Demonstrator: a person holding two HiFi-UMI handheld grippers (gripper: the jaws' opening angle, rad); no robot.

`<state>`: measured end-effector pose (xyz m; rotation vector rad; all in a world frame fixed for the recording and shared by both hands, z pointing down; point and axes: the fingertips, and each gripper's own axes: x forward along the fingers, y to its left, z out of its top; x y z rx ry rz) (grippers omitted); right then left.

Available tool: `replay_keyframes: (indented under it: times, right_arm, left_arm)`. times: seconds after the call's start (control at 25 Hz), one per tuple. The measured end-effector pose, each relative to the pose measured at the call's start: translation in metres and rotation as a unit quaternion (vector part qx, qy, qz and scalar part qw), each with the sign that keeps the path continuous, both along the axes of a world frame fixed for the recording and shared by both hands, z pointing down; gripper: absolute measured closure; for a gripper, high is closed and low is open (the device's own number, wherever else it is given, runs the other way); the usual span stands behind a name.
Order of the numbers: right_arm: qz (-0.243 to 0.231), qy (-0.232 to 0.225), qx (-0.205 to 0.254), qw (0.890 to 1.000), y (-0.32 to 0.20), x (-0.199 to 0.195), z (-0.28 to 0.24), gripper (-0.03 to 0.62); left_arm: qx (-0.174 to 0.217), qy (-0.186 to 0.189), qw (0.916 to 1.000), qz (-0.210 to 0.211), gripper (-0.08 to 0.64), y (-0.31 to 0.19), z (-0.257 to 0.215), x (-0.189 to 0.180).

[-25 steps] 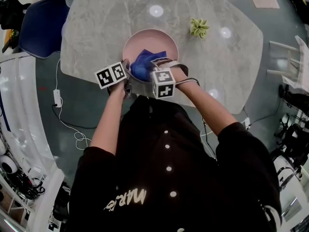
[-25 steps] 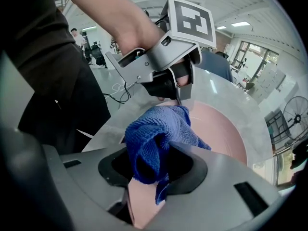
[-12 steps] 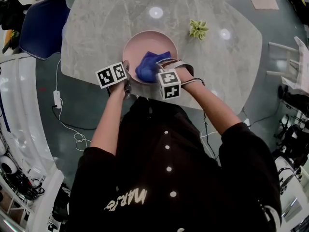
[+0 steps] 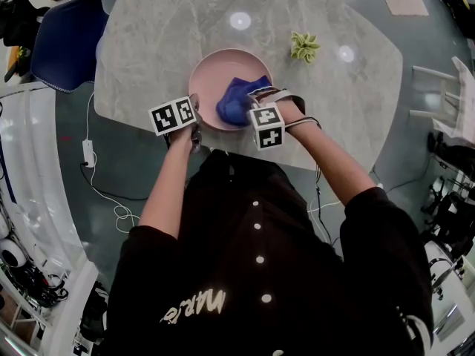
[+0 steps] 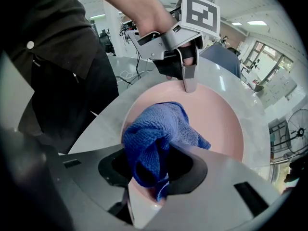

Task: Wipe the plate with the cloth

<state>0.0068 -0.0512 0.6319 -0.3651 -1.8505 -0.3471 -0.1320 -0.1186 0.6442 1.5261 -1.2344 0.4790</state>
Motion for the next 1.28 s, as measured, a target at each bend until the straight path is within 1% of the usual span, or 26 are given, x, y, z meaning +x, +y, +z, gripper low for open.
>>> replay_keyframes:
  times: [0.16, 0.44, 0.76, 0.92, 1.08, 1.2, 1.28]
  right_arm:
    - [0.016, 0.013, 0.006, 1.000, -0.007, 0.007, 0.000, 0.443]
    - [0.084, 0.031, 0.030, 0.996, -0.029, 0.017, -0.001, 0.443]
    - [0.106, 0.023, 0.049, 0.993, -0.031, 0.017, 0.000, 0.442]
    - [0.117, 0.008, 0.063, 0.991, -0.030, 0.012, -0.007, 0.442]
    - [0.156, -0.020, 0.069, 0.985, -0.031, 0.013, -0.023, 0.442]
    - [0.191, -0.053, 0.068, 0.978, -0.033, 0.011, -0.041, 0.442]
    - [0.222, -0.080, 0.071, 0.969, -0.039, 0.010, -0.054, 0.442]
  left_arm:
    - [0.001, -0.010, 0.9999, 0.008, 0.531, 0.001, 0.000, 0.000]
    - [0.002, -0.018, 0.9997, 0.016, 0.529, 0.000, -0.001, 0.000]
    - [0.001, -0.022, 0.9997, 0.015, 0.529, 0.000, 0.000, 0.000]
    - [0.012, -0.045, 0.9984, 0.031, 0.524, 0.003, -0.004, -0.001]
    - [0.032, -0.049, 0.9976, 0.035, 0.463, 0.006, -0.016, -0.005]
    - [0.049, -0.059, 0.9964, 0.037, 0.460, 0.009, -0.028, -0.014]
    - [0.071, -0.064, 0.9948, 0.036, 0.460, 0.007, -0.042, -0.018]
